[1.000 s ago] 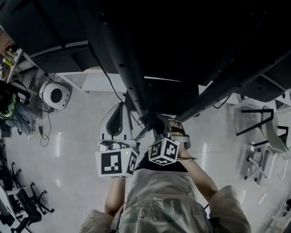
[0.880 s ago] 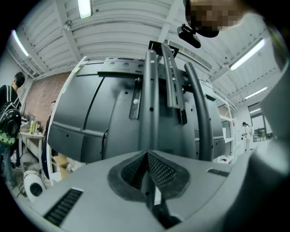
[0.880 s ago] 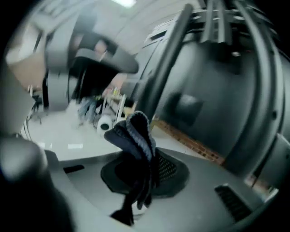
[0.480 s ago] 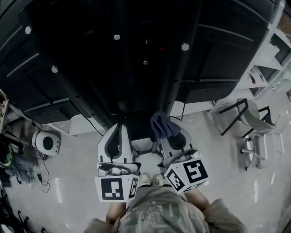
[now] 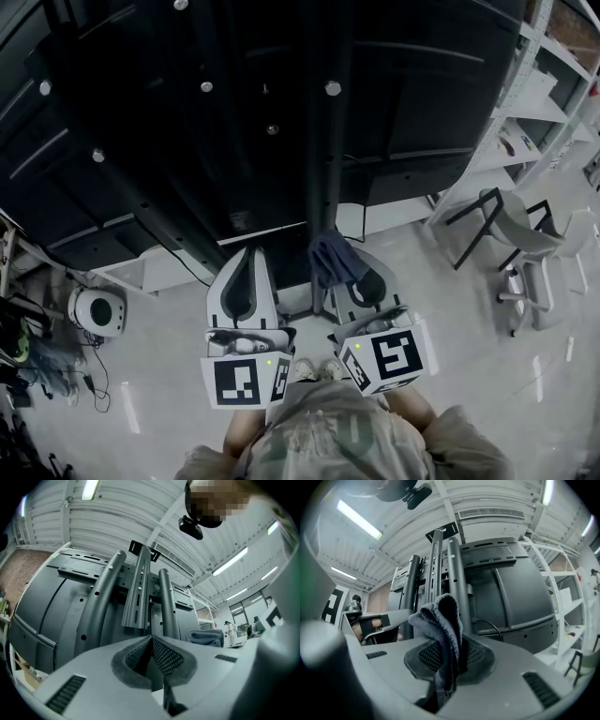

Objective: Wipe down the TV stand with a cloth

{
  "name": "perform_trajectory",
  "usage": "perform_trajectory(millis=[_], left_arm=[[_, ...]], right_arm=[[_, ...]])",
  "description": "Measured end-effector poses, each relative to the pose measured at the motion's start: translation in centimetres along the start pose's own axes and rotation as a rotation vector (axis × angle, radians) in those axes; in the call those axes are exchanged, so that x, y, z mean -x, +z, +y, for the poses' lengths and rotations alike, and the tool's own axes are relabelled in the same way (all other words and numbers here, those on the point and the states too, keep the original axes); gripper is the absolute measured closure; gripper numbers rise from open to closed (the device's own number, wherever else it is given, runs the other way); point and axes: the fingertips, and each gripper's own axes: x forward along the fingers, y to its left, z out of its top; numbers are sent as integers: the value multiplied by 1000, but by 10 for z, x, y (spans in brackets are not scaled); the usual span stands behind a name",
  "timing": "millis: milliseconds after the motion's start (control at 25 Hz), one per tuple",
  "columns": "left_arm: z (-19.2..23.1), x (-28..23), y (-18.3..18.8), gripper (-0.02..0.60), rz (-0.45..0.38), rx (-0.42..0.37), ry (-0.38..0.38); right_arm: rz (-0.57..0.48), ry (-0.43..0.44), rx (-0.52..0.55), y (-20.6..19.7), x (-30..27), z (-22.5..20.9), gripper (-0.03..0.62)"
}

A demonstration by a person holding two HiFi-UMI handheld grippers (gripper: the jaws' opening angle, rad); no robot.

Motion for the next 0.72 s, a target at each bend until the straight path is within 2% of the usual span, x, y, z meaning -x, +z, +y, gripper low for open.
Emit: perform_trajectory(millis=[440, 720], left_arm=[[4, 7, 0, 566, 29, -38, 4], [7, 11, -5, 566, 32, -40, 14]], right_arm=[[-14, 40, -10, 8, -2, 13, 537], [25, 43, 3, -4, -1, 15, 537]])
